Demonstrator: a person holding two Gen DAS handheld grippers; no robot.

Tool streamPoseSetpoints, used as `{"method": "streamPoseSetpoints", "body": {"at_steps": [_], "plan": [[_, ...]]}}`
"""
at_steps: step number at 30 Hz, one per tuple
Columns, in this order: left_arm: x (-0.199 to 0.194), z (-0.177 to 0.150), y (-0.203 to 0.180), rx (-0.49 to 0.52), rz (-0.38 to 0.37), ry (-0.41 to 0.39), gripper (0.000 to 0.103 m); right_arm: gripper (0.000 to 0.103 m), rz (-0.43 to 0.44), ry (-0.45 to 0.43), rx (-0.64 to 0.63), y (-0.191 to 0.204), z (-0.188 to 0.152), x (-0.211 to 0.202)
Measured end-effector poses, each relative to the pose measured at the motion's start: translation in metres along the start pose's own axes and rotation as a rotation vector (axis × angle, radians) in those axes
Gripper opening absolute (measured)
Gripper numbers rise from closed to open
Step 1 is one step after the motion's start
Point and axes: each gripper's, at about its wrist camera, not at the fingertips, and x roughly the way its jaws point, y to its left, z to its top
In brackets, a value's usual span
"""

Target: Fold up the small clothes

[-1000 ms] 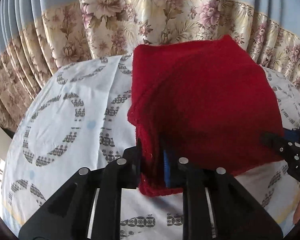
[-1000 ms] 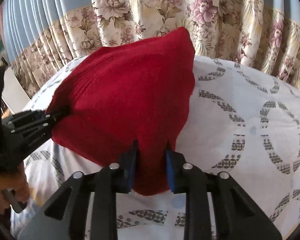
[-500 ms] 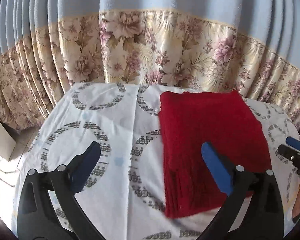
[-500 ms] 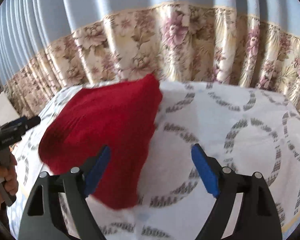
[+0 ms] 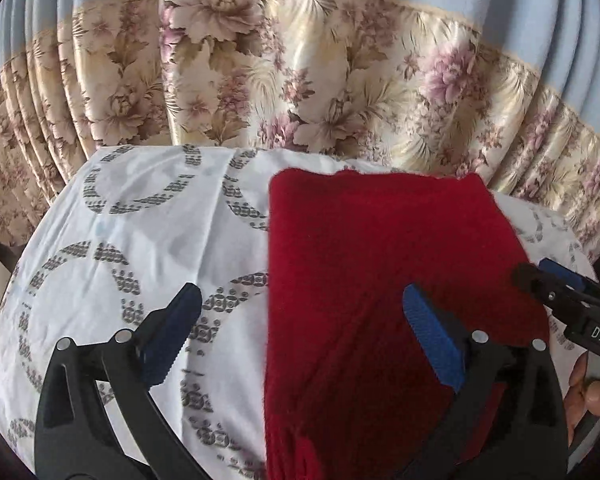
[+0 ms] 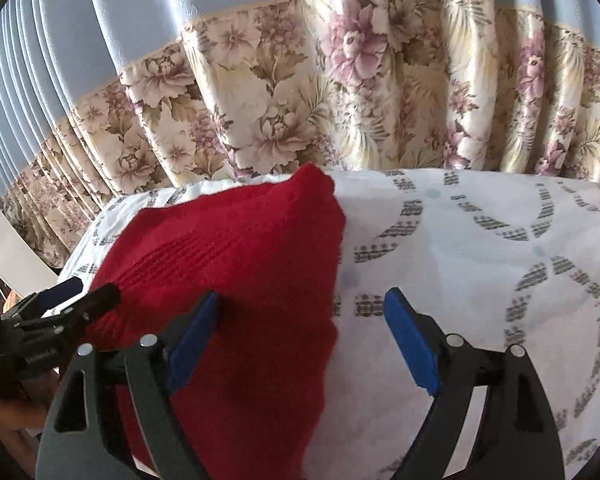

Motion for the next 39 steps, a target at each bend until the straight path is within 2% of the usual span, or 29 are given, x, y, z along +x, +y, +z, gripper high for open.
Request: {"method": "streamPoseSetpoints", "body": {"at_steps": [1, 4, 8, 11, 13, 14, 21, 22, 24, 27, 28, 31, 36, 39], "plan": [[0.006, -0.002, 0.000, 0.004, 0.009, 0.013, 0.100, 0.086, 0.002, 0.008, 0.001, 0.000, -0.001, 0.004], [0.018, -0.011, 0.007, -0.006, -0.031, 0.033, 0.099, 0.090, 0.011, 0.025, 0.018, -0.002, -0.007, 0.015], [0.027, -0.017, 0.020, -0.077, -0.146, 0.057, 0.098, 0.092, 0.024, 0.029, 0.043, -0.007, -0.012, 0.020], [0.028, -0.019, 0.020, -0.087, -0.191, 0.052, 0.088, 0.093, 0.026, 0.030, 0.049, -0.007, -0.012, 0.020], [0.026, -0.020, 0.016, -0.093, -0.238, 0.052, 0.066, 0.093, 0.026, 0.032, 0.048, -0.008, -0.012, 0.021], [0.026, -0.020, 0.015, -0.108, -0.258, 0.054, 0.065, 0.093, 0.028, 0.034, 0.052, -0.008, -0.012, 0.021], [0.028, -0.025, 0.015, -0.133, -0.261, 0.057, 0.064, 0.093, 0.068, 0.059, 0.048, -0.001, -0.018, 0.027], [0.028, -0.025, 0.015, -0.138, -0.265, 0.056, 0.059, 0.092, 0.080, 0.065, 0.048, 0.000, -0.019, 0.028], [0.028, -0.026, 0.013, -0.140, -0.268, 0.048, 0.053, 0.079, 0.124, 0.072, 0.041, 0.004, -0.021, 0.031], [0.022, -0.026, 0.005, -0.120, -0.252, 0.029, 0.041, 0.068, 0.120, 0.074, 0.010, 0.010, -0.019, 0.028], [0.021, -0.025, 0.005, -0.125, -0.251, 0.027, 0.037, 0.060, 0.126, 0.074, 0.006, 0.011, -0.017, 0.027], [0.014, -0.022, -0.001, -0.104, -0.232, 0.012, 0.030, 0.050, 0.139, 0.070, -0.017, 0.011, -0.013, 0.022], [-0.008, -0.012, -0.015, -0.077, -0.256, -0.024, 0.029, 0.046, 0.171, 0.055, -0.042, 0.008, -0.004, 0.010], [-0.023, -0.004, -0.038, -0.032, -0.268, -0.044, 0.029, 0.046, 0.185, 0.044, -0.055, 0.000, 0.004, -0.005]]}}
